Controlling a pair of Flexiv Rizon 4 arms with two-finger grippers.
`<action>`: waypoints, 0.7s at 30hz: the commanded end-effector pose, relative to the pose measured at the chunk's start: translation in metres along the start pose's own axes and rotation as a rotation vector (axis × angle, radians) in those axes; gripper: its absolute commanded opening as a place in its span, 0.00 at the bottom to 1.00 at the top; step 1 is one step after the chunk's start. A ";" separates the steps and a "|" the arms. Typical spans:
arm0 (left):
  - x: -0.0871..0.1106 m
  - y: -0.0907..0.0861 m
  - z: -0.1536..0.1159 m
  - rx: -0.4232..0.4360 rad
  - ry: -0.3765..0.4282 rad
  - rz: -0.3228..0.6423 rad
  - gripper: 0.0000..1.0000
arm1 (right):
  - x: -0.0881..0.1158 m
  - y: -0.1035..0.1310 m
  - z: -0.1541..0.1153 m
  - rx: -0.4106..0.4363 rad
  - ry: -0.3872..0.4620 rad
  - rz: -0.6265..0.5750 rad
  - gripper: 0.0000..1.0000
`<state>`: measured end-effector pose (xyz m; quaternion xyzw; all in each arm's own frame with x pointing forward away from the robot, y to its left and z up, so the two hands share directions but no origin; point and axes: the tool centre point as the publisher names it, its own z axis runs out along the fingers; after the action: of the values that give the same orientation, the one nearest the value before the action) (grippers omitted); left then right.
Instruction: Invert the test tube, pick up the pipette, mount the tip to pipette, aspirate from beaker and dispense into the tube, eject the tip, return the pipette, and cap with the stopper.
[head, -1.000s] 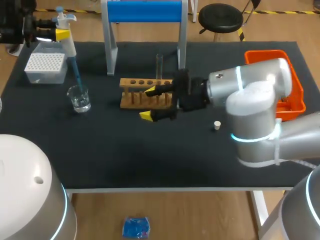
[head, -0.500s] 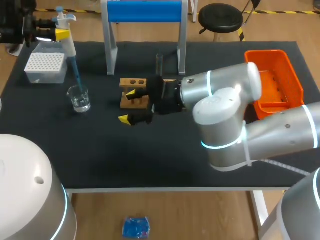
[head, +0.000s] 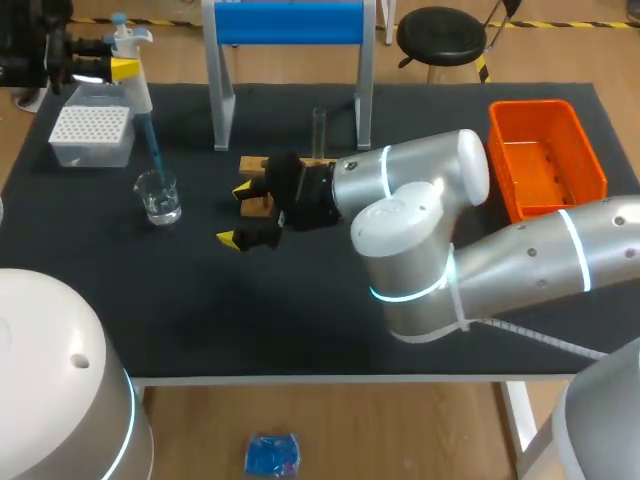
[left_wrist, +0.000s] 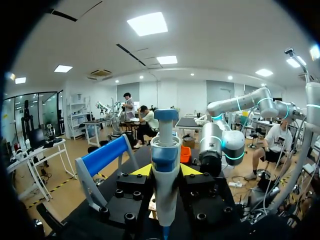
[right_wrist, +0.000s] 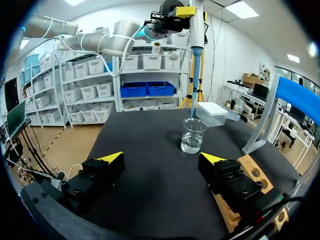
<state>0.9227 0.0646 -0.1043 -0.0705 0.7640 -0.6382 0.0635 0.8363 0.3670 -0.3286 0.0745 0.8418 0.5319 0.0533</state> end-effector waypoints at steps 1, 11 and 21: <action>0.000 0.000 0.001 0.001 -0.002 0.001 0.00 | -0.002 -0.001 0.015 -0.003 -0.009 0.001 1.00; 0.000 0.000 0.001 0.001 -0.002 0.001 0.00 | -0.009 0.000 0.019 -0.013 -0.009 0.009 1.00; 0.000 0.000 0.001 0.001 -0.002 0.001 0.00 | -0.010 0.001 0.019 -0.024 -0.020 0.020 1.00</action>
<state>0.9228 0.0647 -0.1043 -0.0704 0.7639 -0.6383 0.0635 0.8504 0.3813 -0.3335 0.0865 0.8365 0.5384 0.0544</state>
